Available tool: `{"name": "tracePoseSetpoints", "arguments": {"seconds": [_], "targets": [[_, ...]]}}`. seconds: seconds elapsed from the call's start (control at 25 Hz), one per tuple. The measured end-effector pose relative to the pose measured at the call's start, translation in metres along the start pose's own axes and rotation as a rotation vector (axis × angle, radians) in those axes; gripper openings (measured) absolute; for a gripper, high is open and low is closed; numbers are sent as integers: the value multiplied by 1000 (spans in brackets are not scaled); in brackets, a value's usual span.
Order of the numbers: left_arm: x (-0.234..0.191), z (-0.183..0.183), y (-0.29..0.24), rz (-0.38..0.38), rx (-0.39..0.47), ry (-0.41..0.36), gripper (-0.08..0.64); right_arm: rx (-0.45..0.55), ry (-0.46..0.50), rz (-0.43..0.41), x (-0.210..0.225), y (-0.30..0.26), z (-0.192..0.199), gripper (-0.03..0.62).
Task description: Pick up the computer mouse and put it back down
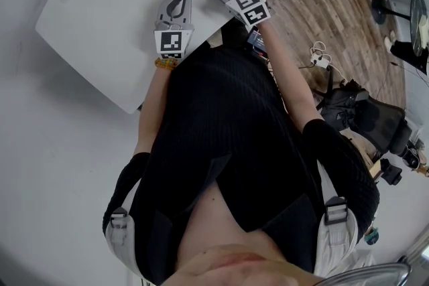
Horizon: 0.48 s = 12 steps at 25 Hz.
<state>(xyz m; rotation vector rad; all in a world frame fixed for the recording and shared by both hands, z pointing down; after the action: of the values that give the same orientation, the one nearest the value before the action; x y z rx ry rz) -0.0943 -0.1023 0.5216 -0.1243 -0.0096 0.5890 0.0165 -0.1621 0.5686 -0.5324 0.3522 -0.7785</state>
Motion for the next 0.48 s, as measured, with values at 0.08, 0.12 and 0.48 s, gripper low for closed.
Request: {"name": "tracePoseSetpoints", "arguments": {"seconds": [0.08,0.12,0.48], "targets": [[0,0,0,-1,0,0,14,-8,-5,-8,0,-1,1,287],[0,0,0,-1,0,-1,14,-12,-5,-13,-1,-2,2,287],[0,0,1,-2,2,-3,12,-53,17,-26,-5,-7,8,287]]}}
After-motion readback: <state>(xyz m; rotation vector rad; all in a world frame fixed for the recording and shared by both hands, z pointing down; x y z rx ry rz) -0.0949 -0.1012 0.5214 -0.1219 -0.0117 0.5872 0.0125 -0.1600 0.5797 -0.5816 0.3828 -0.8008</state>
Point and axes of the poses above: the fingertips, and each gripper's own axes: y backward along the fingers, x to its right, z out of its underside, the point moved 3 cm from there along y, backward along the fingers, and after that the axes turned 8 degrees about z, right-handed, at the moved point
